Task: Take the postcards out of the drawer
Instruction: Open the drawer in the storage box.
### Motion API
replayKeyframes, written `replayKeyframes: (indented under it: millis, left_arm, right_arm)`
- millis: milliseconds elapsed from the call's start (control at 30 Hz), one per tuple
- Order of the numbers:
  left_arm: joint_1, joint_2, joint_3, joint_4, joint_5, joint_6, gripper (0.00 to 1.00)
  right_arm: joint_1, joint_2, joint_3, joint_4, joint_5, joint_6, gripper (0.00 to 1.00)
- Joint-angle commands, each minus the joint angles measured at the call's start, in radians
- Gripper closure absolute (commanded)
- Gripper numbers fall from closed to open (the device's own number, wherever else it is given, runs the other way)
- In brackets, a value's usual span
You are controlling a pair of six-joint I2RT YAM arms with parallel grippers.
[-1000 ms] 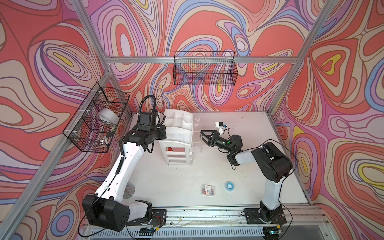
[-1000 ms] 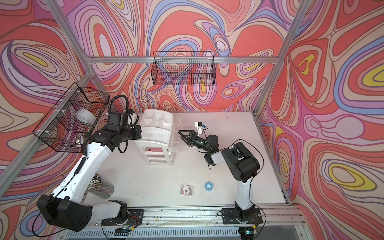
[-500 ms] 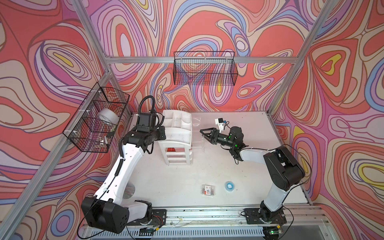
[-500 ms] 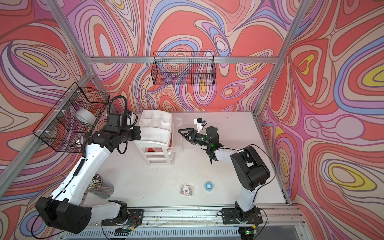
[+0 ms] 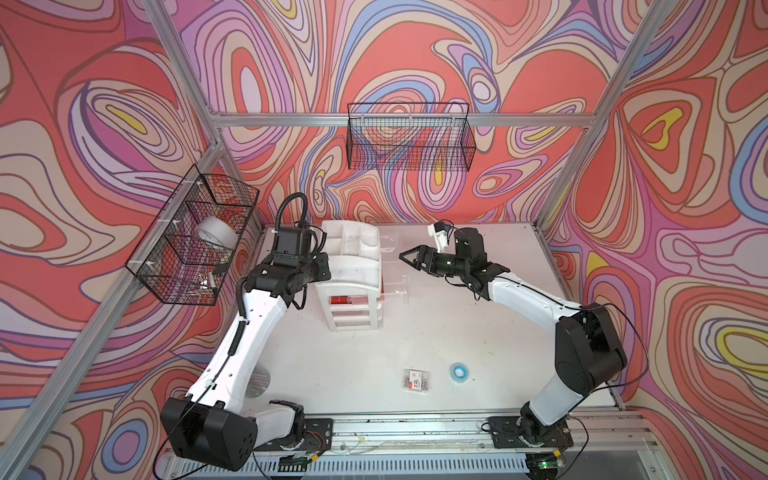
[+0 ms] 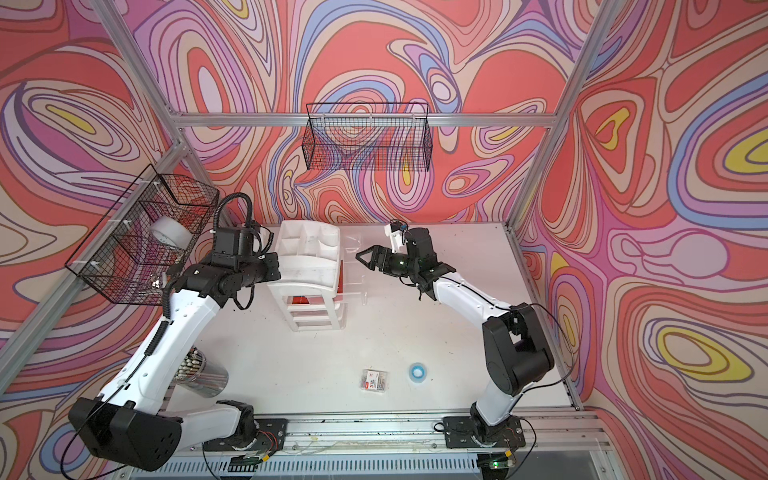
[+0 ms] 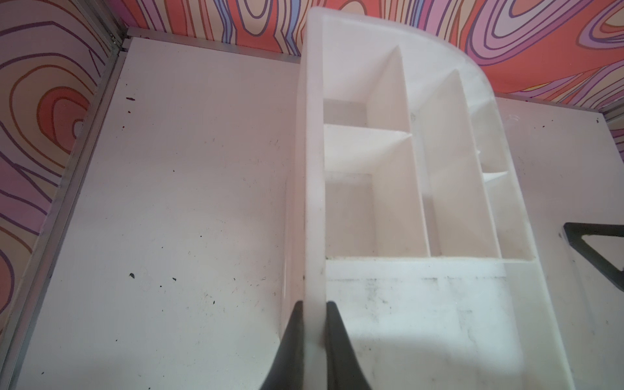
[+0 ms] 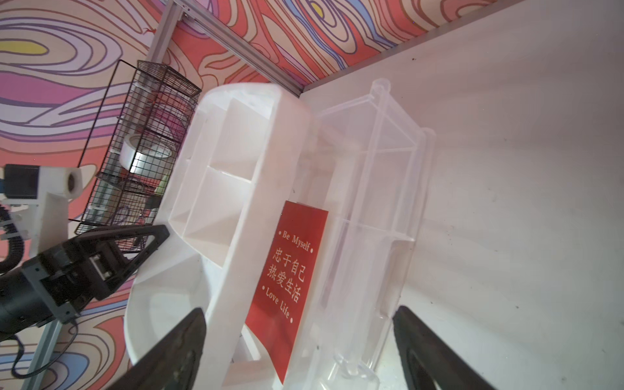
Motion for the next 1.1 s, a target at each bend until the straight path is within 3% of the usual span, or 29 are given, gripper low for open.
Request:
replayKeyframes:
  millis: [0, 200, 467, 1067]
  left_arm:
    - [0.005, -0.022, 0.006, 0.013, -0.062, 0.002, 1.0]
    - [0.005, -0.047, 0.005, 0.0, -0.079, 0.049, 1.0]
    - [0.005, -0.057, -0.019, 0.026, -0.036, 0.08, 1.0]
    - [0.005, -0.057, -0.035, 0.03, -0.015, 0.071, 1.0]
  right_arm:
    - [0.0, -0.004, 0.032, -0.109, 0.065, -0.059, 0.13]
    - [0.037, 0.0, 0.162, -0.299, 0.214, -0.143, 0.16]
    - [0.108, 0.075, 0.404, -0.565, 0.43, -0.233, 0.36]
    - [0.183, 0.24, 0.579, -0.719, 0.519, -0.253, 0.6]
